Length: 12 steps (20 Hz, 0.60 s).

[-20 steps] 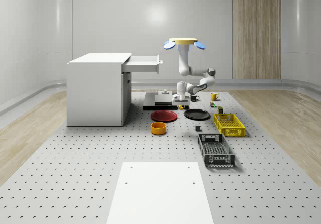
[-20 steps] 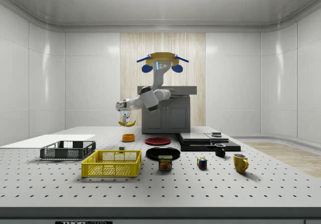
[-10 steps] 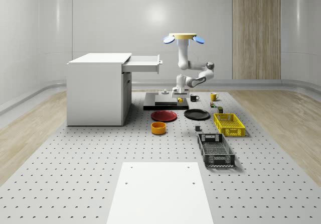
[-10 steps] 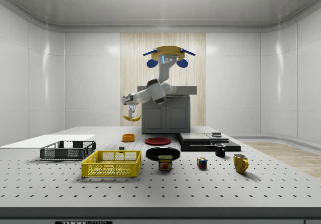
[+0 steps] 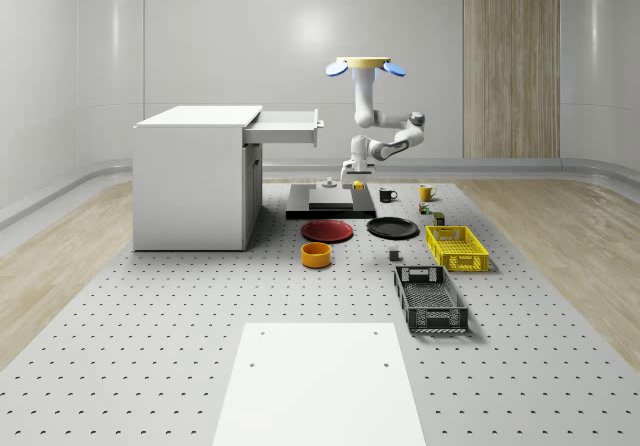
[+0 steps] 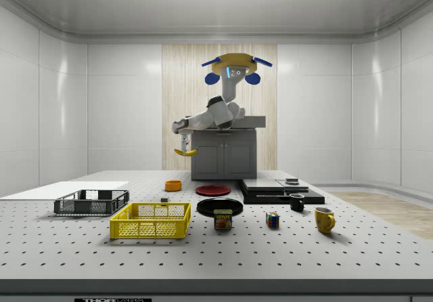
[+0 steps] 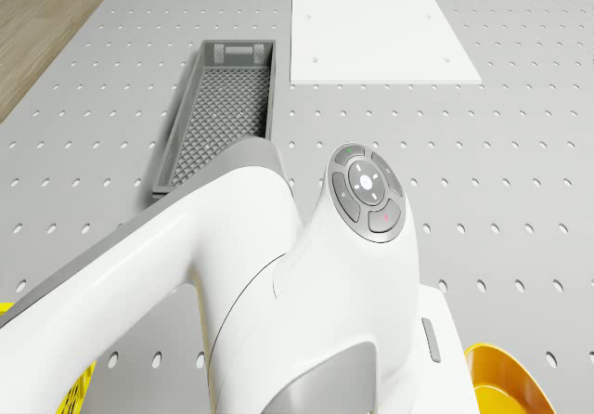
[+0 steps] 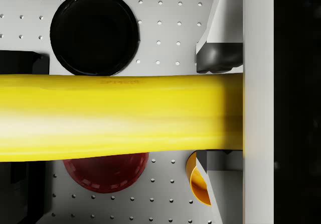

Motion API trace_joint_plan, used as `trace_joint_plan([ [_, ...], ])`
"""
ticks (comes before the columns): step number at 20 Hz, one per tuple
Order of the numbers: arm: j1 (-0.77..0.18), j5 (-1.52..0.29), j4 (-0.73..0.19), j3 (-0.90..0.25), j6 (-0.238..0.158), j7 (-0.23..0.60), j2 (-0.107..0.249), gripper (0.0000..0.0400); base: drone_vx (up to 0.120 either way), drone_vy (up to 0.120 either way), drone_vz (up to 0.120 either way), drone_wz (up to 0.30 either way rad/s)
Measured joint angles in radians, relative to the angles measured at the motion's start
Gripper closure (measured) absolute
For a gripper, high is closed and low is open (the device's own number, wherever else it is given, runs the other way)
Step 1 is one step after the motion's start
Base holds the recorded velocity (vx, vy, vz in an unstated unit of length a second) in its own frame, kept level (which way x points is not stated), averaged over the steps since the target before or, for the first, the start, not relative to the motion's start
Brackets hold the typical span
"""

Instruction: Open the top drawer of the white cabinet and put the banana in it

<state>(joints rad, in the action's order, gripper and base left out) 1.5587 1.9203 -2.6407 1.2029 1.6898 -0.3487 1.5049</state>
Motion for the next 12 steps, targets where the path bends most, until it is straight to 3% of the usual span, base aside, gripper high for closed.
trace_joint_plan([
  [12,0.004,-0.004,0.001,0.000,0.009,-0.003,0.009,0.0210,-0.120,0.000,0.120,0.000],
])
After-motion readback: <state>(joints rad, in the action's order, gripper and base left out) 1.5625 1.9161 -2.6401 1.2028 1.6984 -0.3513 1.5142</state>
